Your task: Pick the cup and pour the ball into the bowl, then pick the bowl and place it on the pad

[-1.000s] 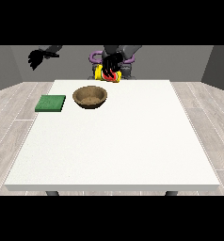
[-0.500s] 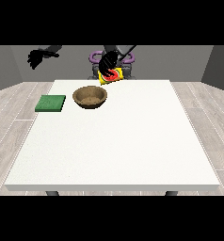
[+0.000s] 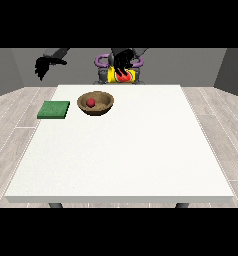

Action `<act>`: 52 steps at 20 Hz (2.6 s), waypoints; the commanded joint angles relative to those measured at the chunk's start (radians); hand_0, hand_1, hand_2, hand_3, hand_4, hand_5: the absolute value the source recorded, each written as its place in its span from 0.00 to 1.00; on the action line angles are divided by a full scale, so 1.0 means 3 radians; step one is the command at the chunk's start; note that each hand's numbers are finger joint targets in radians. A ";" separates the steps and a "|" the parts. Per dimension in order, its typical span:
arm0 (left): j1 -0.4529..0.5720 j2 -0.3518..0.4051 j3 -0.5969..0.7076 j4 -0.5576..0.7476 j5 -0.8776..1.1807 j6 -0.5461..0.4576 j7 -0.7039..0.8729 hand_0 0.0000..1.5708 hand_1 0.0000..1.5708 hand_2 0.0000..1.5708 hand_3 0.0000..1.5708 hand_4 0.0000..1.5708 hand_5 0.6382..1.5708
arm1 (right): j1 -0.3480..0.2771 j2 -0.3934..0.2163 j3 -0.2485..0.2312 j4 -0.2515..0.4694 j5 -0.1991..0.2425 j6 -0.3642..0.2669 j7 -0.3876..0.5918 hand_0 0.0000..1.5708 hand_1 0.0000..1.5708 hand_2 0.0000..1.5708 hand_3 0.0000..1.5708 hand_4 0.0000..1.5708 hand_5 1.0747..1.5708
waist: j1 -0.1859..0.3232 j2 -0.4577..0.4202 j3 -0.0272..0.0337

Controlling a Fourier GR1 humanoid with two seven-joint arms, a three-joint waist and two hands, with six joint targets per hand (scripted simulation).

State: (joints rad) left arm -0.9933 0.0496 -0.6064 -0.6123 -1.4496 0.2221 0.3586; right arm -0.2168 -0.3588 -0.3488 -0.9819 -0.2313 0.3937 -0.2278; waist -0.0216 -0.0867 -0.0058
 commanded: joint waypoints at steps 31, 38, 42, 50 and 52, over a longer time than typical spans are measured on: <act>0.1926 0.0153 0.1845 -0.2165 0.4528 -0.0452 -0.1836 0.00 0.00 0.00 0.00 0.00 0.99 | -0.0643 0.0779 0.0023 0.0810 0.0184 -0.1144 -0.0757 0.00 0.00 0.00 0.00 0.14 0.99 | 0.0603 0.0797 0.0023; 0.2115 0.0088 0.1821 -0.2323 0.4409 -0.0355 -0.1839 0.00 0.00 0.00 0.00 0.00 0.99 | -0.0690 0.0800 0.0115 0.1241 0.0254 -0.1218 -0.0993 0.00 0.00 0.00 0.00 0.06 0.99 | 0.0555 0.0745 0.0022; 0.1994 0.0342 0.2095 -0.2204 0.4586 -0.0615 -0.2162 0.00 0.00 0.00 0.00 0.00 0.99 | -0.0966 0.0764 0.0099 0.1327 0.0191 -0.1170 -0.1067 0.00 0.00 0.00 0.00 0.09 0.99 | 0.0549 0.1050 0.0021; 0.1865 0.0280 0.1953 -0.2394 0.4584 -0.0655 -0.1926 0.00 0.00 0.00 0.00 0.36 0.98 | -0.0533 0.0582 0.0360 0.1521 0.0889 -0.2424 -0.0615 1.00 1.00 1.00 1.00 0.59 0.93 | 0.0874 0.1091 0.0006; 0.1921 0.0198 0.1882 -0.2341 0.4585 -0.0672 -0.1872 0.00 0.00 0.00 0.00 0.42 0.96 | -0.0538 0.0496 0.0458 0.1468 0.1058 -0.2649 -0.0418 1.00 1.00 1.00 0.99 0.60 0.97 | 0.0865 0.0927 0.0001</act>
State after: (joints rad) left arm -0.4258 0.1268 -0.0178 -1.3177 -0.0778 0.0382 -0.2174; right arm -0.4218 -0.1952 -0.2678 -0.6275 -0.0208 -0.2505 -0.4957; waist 0.2074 0.1803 -0.0405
